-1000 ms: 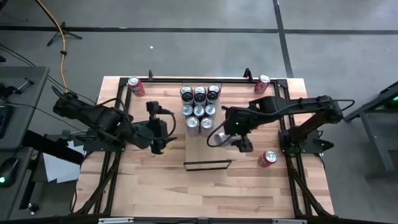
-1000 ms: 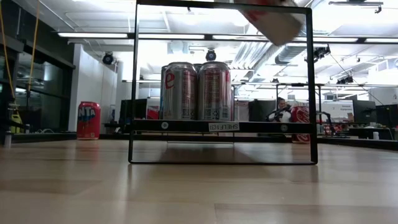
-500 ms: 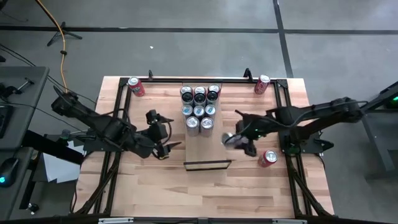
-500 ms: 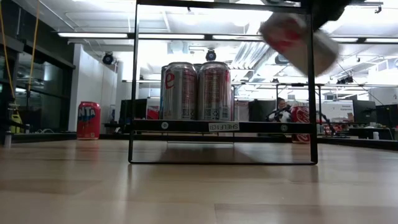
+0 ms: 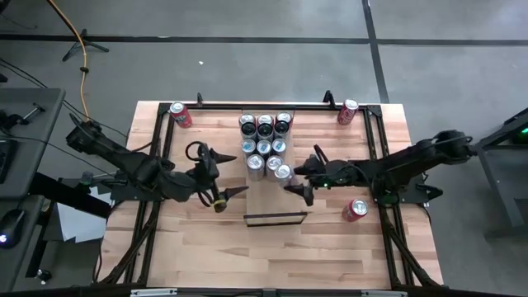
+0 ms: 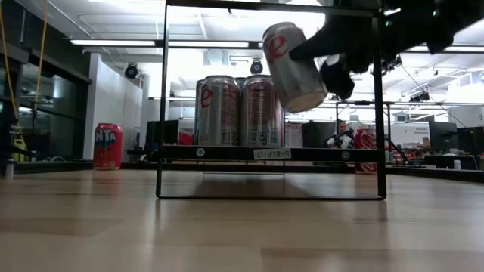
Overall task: Place canned beverage on shelf
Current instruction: Put the silver soda can on the shelf aligned with the other silver soda can
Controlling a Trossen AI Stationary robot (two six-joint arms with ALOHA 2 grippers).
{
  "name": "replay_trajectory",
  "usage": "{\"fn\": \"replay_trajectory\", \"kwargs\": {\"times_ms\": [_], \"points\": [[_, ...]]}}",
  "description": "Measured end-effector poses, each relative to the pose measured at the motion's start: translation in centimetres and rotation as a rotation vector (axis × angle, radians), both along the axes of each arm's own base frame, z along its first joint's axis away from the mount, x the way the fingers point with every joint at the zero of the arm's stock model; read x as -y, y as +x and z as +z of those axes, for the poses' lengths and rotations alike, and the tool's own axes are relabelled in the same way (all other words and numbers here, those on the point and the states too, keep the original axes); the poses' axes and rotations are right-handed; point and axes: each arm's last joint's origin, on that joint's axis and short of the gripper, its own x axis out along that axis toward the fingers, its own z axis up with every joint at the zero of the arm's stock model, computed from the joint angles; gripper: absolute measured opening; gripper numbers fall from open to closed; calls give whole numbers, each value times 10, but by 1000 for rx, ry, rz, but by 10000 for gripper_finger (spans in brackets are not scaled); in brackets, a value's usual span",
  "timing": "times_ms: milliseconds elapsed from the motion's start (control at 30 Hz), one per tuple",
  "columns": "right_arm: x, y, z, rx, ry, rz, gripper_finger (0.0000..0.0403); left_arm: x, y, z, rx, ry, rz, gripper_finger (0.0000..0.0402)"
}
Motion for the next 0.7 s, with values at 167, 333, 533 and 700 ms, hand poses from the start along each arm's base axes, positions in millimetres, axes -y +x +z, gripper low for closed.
{"fn": "replay_trajectory", "kwargs": {"times_ms": [167,333,533,700], "points": [[-3,13,-22,-11,-6,9,304,-3,-5,10,62,-34,-3,379],[-4,22,-40,-33,-10,12,304,-6,-11,17,100,-54,-3,379],[-7,28,-52,-31,-16,24,304,-8,-16,24,133,-71,-4,379],[-7,30,-56,-39,12,14,305,-9,-16,24,133,-71,-3,379]]}}
